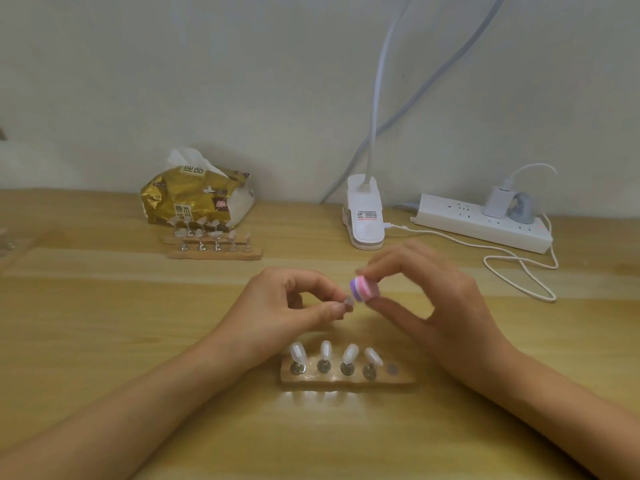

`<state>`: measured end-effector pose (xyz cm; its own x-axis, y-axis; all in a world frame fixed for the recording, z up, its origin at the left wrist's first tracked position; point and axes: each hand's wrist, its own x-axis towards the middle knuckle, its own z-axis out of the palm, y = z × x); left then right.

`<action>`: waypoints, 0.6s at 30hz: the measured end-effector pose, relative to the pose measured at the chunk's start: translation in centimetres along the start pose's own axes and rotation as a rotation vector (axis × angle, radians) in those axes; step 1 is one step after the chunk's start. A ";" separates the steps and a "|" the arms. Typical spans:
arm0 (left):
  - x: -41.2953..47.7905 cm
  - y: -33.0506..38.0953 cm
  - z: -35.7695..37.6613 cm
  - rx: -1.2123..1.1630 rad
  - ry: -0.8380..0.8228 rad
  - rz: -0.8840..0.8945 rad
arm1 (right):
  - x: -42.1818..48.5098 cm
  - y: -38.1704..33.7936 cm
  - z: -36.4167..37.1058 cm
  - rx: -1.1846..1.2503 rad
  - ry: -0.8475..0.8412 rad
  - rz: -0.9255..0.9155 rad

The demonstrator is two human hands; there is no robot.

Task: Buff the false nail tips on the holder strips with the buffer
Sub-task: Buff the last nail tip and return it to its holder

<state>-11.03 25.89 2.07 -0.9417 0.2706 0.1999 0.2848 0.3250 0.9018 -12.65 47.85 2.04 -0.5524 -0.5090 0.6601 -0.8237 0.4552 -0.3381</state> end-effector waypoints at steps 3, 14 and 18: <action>0.0 -0.2 -0.1 0.006 0.011 -0.005 | -0.1 0.3 0.1 -0.007 -0.045 0.087; -0.1 -0.1 -0.2 0.025 -0.047 0.024 | -0.3 0.0 -0.3 0.021 0.007 0.012; -0.1 -0.1 -0.1 0.039 -0.034 0.035 | -0.4 -0.1 0.2 0.021 -0.027 0.117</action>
<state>-11.00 25.74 2.02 -0.9246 0.3130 0.2169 0.3246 0.3499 0.8788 -12.44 47.87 1.69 -0.6480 -0.4730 0.5970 -0.7556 0.4978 -0.4257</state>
